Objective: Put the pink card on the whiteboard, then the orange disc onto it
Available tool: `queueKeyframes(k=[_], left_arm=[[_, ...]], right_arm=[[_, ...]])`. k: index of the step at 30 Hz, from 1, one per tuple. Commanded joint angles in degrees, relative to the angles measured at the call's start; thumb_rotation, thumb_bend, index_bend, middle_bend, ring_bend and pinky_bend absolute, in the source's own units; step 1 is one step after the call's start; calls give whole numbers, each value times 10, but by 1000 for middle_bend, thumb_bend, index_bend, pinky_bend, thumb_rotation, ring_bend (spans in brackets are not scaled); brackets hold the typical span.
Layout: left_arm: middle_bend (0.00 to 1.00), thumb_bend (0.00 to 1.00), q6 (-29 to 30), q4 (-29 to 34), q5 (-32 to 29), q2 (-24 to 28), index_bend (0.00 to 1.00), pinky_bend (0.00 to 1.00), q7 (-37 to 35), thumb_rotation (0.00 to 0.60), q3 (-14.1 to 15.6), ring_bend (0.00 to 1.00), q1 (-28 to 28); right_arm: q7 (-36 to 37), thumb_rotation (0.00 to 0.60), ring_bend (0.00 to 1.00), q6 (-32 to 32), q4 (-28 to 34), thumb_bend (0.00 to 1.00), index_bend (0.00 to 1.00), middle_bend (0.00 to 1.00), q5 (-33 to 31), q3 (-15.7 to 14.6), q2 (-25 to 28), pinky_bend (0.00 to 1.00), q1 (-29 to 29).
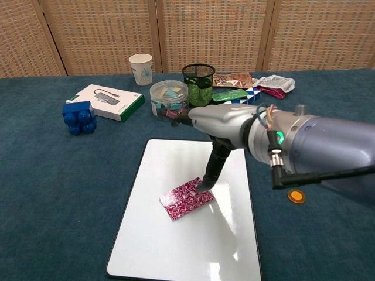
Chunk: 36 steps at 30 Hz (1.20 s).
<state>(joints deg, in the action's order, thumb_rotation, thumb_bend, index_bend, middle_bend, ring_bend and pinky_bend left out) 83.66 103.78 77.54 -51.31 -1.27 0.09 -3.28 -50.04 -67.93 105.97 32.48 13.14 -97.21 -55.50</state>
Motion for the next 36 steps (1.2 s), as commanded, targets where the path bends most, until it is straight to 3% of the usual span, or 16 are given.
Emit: queueKeyframes(k=[1, 3, 6, 10, 19, 24, 36], left_arm=[[0, 0, 0, 1, 0, 0, 0, 0, 0, 600, 0, 0, 0], [0, 0, 2, 2, 1, 0, 0, 0, 2, 600, 1, 0, -1], [0, 0, 2, 3, 4, -1, 0, 0, 6, 600, 2, 0, 0], [0, 0, 2, 5, 5, -3, 0, 0, 13, 600, 3, 0, 0], [0, 0, 0, 7, 3, -8, 0, 0, 28, 600, 5, 0, 2], [0, 0, 1, 8, 4, -10, 0, 0, 33, 600, 5, 0, 2], [0, 0, 0, 7, 2, -11, 0, 0, 32, 600, 5, 0, 2]], right_arm=[[4, 600, 0, -5, 15, 0, 2, 0, 15, -9, 26, 0, 8], [10, 600, 0, -5, 20, 0, 56, 0, 41, -27, 55, 0, 19], [33, 600, 0, 5, 13, 26, 238, 0, 82, -57, 88, 0, 39], [75, 600, 0, 22, -16, 145, 340, 0, 138, -103, 121, 0, 71], [193, 600, 0, 38, -100, 223, 368, 0, 275, -178, 129, 0, 141], [221, 600, 0, 45, -133, 260, 384, 0, 311, -190, 120, 0, 160], [235, 600, 0, 63, -166, 295, 393, 0, 342, -187, 105, 0, 181]])
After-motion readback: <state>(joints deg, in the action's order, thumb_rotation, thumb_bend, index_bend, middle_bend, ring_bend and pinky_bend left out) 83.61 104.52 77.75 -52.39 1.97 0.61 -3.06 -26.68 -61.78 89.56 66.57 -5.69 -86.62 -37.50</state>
